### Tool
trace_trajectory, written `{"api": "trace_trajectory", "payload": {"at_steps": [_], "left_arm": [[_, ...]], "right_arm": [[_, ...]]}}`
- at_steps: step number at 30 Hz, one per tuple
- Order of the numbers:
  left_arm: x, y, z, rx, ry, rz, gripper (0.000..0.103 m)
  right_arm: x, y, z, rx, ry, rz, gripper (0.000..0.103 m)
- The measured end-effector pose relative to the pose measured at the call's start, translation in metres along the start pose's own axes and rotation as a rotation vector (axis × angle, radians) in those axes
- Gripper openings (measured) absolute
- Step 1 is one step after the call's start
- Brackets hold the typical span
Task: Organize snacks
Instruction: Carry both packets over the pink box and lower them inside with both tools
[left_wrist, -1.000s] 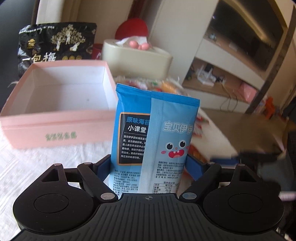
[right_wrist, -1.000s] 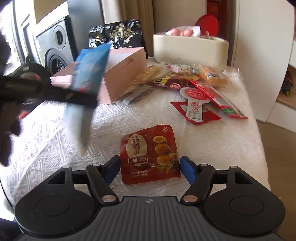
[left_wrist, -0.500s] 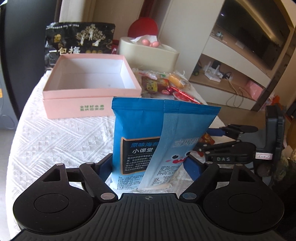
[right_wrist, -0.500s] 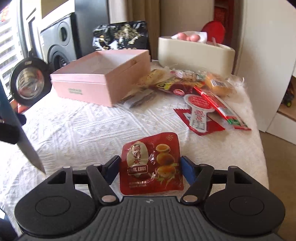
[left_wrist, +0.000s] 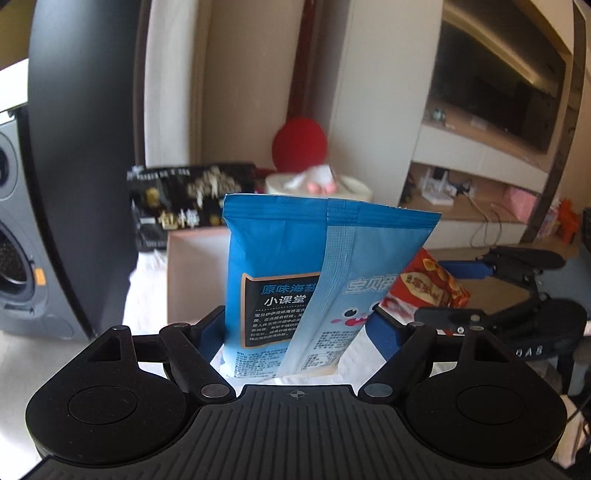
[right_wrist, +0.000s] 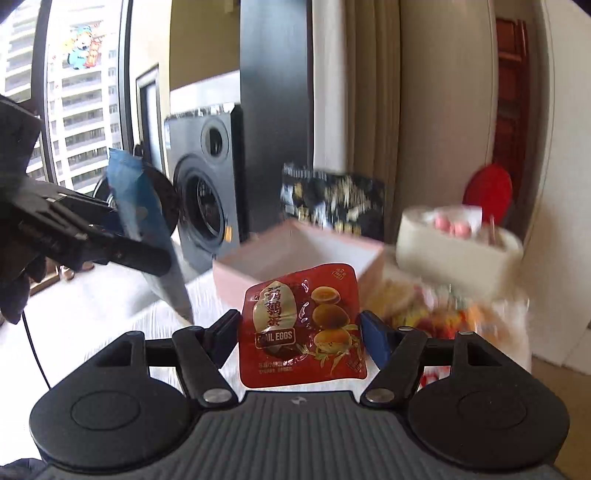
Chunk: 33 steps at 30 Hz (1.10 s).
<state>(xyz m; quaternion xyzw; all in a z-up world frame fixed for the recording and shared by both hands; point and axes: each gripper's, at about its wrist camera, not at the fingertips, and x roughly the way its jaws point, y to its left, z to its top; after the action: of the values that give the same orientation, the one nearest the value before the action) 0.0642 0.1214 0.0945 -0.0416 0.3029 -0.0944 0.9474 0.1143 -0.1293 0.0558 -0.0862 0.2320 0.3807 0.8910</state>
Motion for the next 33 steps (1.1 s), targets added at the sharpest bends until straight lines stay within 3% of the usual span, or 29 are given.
{"api": "trace_trajectory", "payload": {"at_steps": [4, 8, 14, 17, 18, 20, 24, 26, 29, 33], "left_arm": [[0.035, 0.027, 0.038, -0.067, 0.032, -0.055, 0.085], [0.113, 0.058, 0.059, -0.136, 0.190, -0.097, 0.085], [0.210, 0.100, 0.066, -0.183, 0.354, -0.026, 0.086], [0.244, 0.111, 0.059, -0.152, 0.415, 0.010, 0.085], [0.252, 0.110, 0.056, -0.135, 0.429, 0.012, 0.085], [0.260, 0.104, 0.049, -0.083, 0.430, 0.037, 0.085], [0.259, 0.074, 0.035, 0.123, 0.401, 0.180, 0.085], [0.254, 0.066, 0.029, 0.155, 0.403, 0.178, 0.085], [0.253, 0.073, 0.025, 0.052, 0.424, 0.099, 0.086], [0.247, 0.083, 0.024, -0.099, 0.401, 0.086, 0.088]], "right_arm": [[0.034, -0.005, 0.042, -0.021, -0.041, -0.043, 0.070], [0.096, -0.015, 0.061, -0.028, 0.005, -0.075, 0.070], [0.186, -0.033, 0.041, 0.027, 0.142, -0.083, 0.070], [0.212, -0.043, 0.026, 0.055, 0.202, -0.014, 0.072], [0.214, -0.044, 0.022, 0.062, 0.206, 0.002, 0.077], [0.209, -0.045, 0.017, 0.062, 0.179, 0.025, 0.078], [0.185, -0.044, 0.014, 0.025, 0.132, 0.037, 0.078], [0.170, -0.046, 0.011, -0.012, 0.099, 0.012, 0.080], [0.152, -0.060, 0.001, -0.030, 0.078, -0.060, 0.081], [0.135, -0.082, -0.015, 0.009, 0.091, -0.176, 0.081]]}}
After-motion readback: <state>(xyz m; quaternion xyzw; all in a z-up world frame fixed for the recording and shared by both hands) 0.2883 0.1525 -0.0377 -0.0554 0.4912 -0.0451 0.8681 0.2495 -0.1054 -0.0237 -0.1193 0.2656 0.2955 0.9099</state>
